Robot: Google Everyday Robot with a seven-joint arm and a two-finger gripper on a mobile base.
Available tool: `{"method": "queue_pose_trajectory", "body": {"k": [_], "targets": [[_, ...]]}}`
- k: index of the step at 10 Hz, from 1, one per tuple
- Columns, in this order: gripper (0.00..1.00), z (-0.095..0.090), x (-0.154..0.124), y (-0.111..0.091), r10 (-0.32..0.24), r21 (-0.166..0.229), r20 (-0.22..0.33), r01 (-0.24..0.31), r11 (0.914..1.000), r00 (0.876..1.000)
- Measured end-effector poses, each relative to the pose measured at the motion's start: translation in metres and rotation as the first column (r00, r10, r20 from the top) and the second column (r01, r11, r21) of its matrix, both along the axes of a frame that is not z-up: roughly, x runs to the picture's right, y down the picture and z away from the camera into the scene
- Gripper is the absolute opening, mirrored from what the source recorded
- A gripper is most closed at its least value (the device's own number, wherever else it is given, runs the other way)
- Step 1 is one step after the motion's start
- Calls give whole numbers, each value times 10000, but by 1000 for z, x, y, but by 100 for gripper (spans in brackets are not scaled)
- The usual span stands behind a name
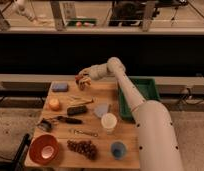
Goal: Place pepper in metal cup
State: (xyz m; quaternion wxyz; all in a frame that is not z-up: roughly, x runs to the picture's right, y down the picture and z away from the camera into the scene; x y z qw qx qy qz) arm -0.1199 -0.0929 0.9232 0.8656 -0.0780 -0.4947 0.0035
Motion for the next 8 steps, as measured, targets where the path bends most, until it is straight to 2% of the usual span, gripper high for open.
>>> {"method": "queue_pose_trajectory", "body": {"k": [8], "targets": [[2, -2, -26, -5, -327, 227, 365, 319, 9992, 9988]]}}
